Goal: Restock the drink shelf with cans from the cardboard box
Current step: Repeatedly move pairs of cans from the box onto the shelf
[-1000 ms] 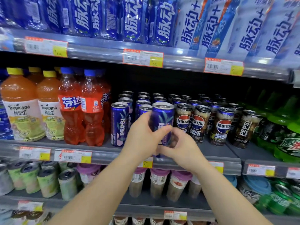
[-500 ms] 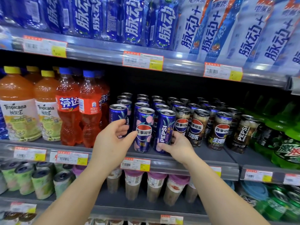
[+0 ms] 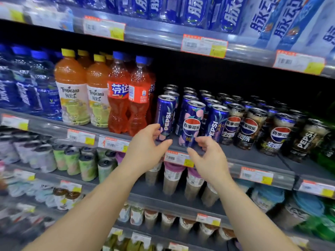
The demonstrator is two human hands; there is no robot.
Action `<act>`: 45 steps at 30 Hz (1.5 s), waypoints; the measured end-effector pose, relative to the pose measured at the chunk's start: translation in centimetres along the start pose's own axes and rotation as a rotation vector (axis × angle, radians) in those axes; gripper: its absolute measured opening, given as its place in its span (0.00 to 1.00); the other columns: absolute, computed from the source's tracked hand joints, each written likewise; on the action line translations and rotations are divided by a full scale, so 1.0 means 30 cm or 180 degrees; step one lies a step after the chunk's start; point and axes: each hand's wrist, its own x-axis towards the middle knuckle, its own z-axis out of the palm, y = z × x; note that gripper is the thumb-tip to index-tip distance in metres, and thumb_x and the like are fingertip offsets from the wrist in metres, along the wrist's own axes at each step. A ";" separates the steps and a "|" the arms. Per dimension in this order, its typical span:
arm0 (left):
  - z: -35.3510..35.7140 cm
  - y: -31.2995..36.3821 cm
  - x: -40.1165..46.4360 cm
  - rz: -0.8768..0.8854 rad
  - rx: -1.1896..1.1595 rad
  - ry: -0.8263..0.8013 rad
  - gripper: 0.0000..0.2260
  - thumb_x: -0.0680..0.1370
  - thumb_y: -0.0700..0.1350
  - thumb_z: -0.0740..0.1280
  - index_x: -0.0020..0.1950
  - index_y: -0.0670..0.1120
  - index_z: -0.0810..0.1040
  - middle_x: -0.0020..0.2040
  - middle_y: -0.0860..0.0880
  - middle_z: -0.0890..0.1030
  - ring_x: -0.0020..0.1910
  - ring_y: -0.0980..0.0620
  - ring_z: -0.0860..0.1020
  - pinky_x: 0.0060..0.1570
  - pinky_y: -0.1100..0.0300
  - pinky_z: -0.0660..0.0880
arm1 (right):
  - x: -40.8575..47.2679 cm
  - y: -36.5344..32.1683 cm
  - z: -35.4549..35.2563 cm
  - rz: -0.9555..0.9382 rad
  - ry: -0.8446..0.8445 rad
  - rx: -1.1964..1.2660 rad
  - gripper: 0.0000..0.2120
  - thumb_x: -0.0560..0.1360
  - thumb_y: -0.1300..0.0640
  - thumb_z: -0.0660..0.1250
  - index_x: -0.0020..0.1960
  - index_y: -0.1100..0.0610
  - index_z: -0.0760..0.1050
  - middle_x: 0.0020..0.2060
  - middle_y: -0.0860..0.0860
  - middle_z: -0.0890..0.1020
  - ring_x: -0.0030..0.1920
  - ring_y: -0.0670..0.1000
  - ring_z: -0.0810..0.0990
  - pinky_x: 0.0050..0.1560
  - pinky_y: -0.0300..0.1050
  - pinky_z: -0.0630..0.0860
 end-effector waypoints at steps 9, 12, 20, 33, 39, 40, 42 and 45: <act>-0.420 -0.363 -0.107 -0.0449 0.1083 -0.0278 0.28 0.74 0.56 0.69 0.70 0.45 0.69 0.65 0.45 0.76 0.63 0.46 0.75 0.59 0.52 0.74 | -0.103 -0.389 0.429 -0.0519 -0.1048 -0.0882 0.21 0.79 0.47 0.62 0.68 0.55 0.70 0.62 0.56 0.76 0.64 0.59 0.72 0.62 0.52 0.70; -0.688 -0.554 -0.183 -0.0612 0.1584 -0.0191 0.23 0.74 0.58 0.68 0.64 0.48 0.72 0.60 0.47 0.77 0.62 0.44 0.74 0.56 0.51 0.74 | -0.163 -0.630 0.666 -0.0825 -0.1280 -0.0953 0.22 0.79 0.45 0.60 0.70 0.55 0.68 0.64 0.56 0.75 0.66 0.58 0.71 0.62 0.53 0.72; -1.482 -0.993 -0.462 -0.1174 0.3130 0.0155 0.33 0.74 0.61 0.59 0.75 0.46 0.59 0.75 0.43 0.62 0.74 0.41 0.59 0.70 0.43 0.60 | -0.457 -1.390 1.334 -0.1679 -0.1713 -0.0907 0.23 0.80 0.46 0.56 0.72 0.54 0.64 0.68 0.55 0.71 0.69 0.59 0.67 0.67 0.53 0.65; -2.390 -1.547 -0.694 -0.2895 0.3299 0.0826 0.35 0.78 0.63 0.56 0.79 0.49 0.47 0.80 0.45 0.44 0.78 0.42 0.42 0.74 0.42 0.43 | -0.731 -2.263 2.101 -0.2769 -0.2585 -0.0536 0.29 0.81 0.42 0.53 0.79 0.51 0.54 0.78 0.51 0.56 0.78 0.56 0.49 0.76 0.57 0.47; -2.758 -1.813 -0.574 -0.3267 0.3283 0.0941 0.34 0.79 0.62 0.55 0.79 0.50 0.46 0.79 0.45 0.42 0.77 0.43 0.39 0.74 0.43 0.40 | -0.668 -2.598 2.472 -0.2984 -0.2832 -0.0335 0.30 0.81 0.41 0.54 0.79 0.50 0.53 0.78 0.51 0.56 0.78 0.55 0.49 0.76 0.56 0.46; -2.811 -1.851 -0.552 -0.3295 0.3279 0.0971 0.34 0.79 0.62 0.55 0.79 0.50 0.46 0.79 0.45 0.42 0.77 0.43 0.39 0.74 0.43 0.40 | -0.654 -2.652 2.524 -0.3021 -0.2857 -0.0323 0.30 0.81 0.41 0.54 0.79 0.50 0.53 0.78 0.51 0.56 0.78 0.55 0.50 0.76 0.56 0.46; -2.914 -1.923 -0.515 -0.3318 0.3298 0.1041 0.33 0.79 0.61 0.55 0.78 0.50 0.46 0.80 0.45 0.43 0.78 0.42 0.40 0.74 0.43 0.40 | -0.630 -2.757 2.624 -0.3032 -0.2900 -0.0302 0.30 0.81 0.41 0.54 0.79 0.50 0.53 0.79 0.51 0.55 0.79 0.54 0.49 0.77 0.56 0.46; -3.045 -2.032 -0.482 -0.3381 0.3221 0.1030 0.32 0.80 0.60 0.56 0.78 0.50 0.46 0.79 0.44 0.43 0.77 0.42 0.40 0.74 0.43 0.39 | -0.619 -2.887 2.762 -0.3055 -0.2941 -0.0315 0.30 0.81 0.42 0.54 0.79 0.50 0.53 0.79 0.51 0.55 0.79 0.54 0.49 0.76 0.56 0.46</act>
